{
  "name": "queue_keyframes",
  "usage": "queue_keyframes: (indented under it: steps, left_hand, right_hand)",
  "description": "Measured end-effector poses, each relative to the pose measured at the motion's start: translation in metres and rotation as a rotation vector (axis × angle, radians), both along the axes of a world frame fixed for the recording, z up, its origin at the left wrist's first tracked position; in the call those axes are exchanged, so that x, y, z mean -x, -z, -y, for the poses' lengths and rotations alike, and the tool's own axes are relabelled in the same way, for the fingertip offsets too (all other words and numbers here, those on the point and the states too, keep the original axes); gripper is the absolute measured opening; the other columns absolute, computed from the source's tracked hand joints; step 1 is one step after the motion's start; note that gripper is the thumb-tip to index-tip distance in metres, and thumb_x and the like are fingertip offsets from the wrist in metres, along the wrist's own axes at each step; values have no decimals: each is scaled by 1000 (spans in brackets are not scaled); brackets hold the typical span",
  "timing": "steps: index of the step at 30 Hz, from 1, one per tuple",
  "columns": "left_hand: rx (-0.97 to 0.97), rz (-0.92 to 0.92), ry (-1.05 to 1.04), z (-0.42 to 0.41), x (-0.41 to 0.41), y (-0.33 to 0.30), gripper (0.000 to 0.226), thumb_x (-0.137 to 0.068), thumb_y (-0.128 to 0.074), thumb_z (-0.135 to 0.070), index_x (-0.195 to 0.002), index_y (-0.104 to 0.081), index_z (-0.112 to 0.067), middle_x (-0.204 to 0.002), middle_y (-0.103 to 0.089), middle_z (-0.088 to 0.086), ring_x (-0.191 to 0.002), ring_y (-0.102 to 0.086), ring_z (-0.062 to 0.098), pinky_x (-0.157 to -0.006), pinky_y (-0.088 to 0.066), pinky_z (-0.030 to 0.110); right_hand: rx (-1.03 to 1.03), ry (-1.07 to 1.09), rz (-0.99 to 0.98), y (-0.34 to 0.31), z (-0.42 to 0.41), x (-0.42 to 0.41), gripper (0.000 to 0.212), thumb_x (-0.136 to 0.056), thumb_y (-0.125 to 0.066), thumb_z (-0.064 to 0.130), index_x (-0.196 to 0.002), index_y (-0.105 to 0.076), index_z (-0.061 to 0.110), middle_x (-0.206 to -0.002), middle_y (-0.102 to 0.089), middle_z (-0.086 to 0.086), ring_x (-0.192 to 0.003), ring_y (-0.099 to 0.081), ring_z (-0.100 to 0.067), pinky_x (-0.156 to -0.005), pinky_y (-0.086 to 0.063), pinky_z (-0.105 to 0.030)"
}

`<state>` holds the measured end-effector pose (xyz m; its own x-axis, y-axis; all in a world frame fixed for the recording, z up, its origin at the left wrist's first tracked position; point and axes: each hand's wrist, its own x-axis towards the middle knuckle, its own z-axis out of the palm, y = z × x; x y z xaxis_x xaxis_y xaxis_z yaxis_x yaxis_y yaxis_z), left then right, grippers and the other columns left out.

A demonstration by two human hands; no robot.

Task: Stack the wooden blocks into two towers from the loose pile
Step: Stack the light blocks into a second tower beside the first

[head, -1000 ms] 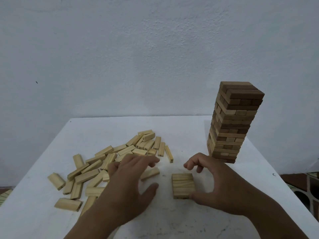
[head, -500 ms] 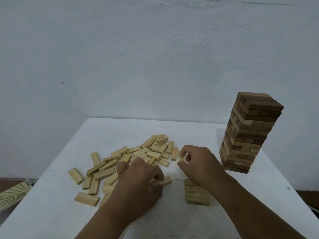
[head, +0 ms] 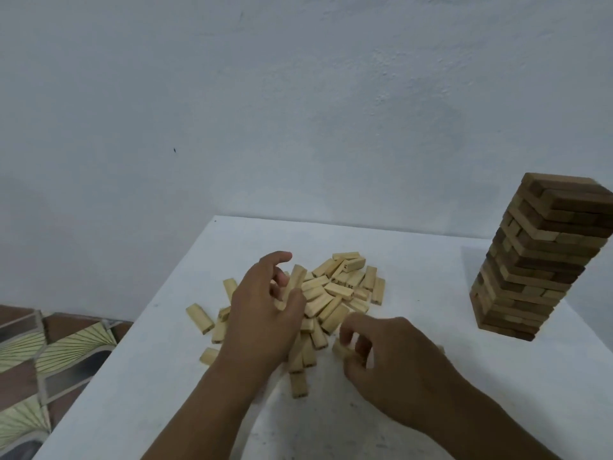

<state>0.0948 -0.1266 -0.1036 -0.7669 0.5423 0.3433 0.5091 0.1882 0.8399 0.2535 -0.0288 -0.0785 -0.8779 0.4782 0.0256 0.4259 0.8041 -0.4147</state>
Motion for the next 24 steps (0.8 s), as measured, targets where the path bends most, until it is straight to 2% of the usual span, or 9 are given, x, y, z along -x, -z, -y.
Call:
queue_keyframes:
  steps: [2,6,10,13,16,19,24]
  left_hand:
    - [-4,35,10,1,0,0,42,-83,-65,-14,-116,-56,-39,-88,-56,-9,-82,-57,10,-70,-49,23]
    - [7,39,15,1,0,-1,38,-82,-64,-14,-110,-57,-39,-83,-55,-7,-78,-56,11,-65,-46,20]
    - [-1,52,10,1,1,1,36,-82,-63,-14,-108,-57,-38,-80,-54,-6,-71,-54,10,-58,-44,16]
    - [-17,55,2,1,2,1,35,-82,-62,-12,-108,-58,-36,-81,-55,-5,-67,-52,8,-58,-45,14]
    - [-8,59,0,0,1,2,34,-83,-62,-12,-108,-58,-35,-81,-55,-5,-65,-51,7,-56,-45,14]
    - [0,60,9,2,2,2,34,-82,-63,-12,-107,-59,-34,-81,-55,-4,-63,-50,6,-54,-44,14]
    - [33,39,50,2,-2,-1,34,-79,-63,-13,-104,-60,-36,-83,-55,-7,-69,-54,13,-55,-43,15]
  right_hand:
    - [-95,8,16,3,4,-2,11,-87,-52,40,-97,-55,36,-78,-60,11,-71,-55,-4,-58,-43,-16]
    - [-189,45,-47,11,3,-2,17,-88,-49,45,-98,-58,35,-80,-56,13,-72,-52,-3,-66,-49,-21]
    - [-267,26,-86,17,1,3,20,-88,-51,42,-99,-64,33,-90,-55,17,-83,-49,-3,-72,-46,-16]
    - [-311,-8,-129,21,4,11,25,-84,-53,35,-103,-68,33,-90,-54,13,-81,-49,-6,-67,-45,-19]
    - [-369,-43,-83,26,12,15,31,-76,-55,33,-103,-71,35,-81,-50,10,-74,-47,-12,-57,-45,-24]
    - [-342,-72,-43,34,17,11,31,-74,-59,35,-102,-71,36,-84,-53,11,-76,-49,-12,-60,-45,-23]
    - [-306,-97,-70,34,16,-5,17,-69,-64,43,-81,-69,32,-87,-59,12,-77,-52,-9,-61,-49,-23]
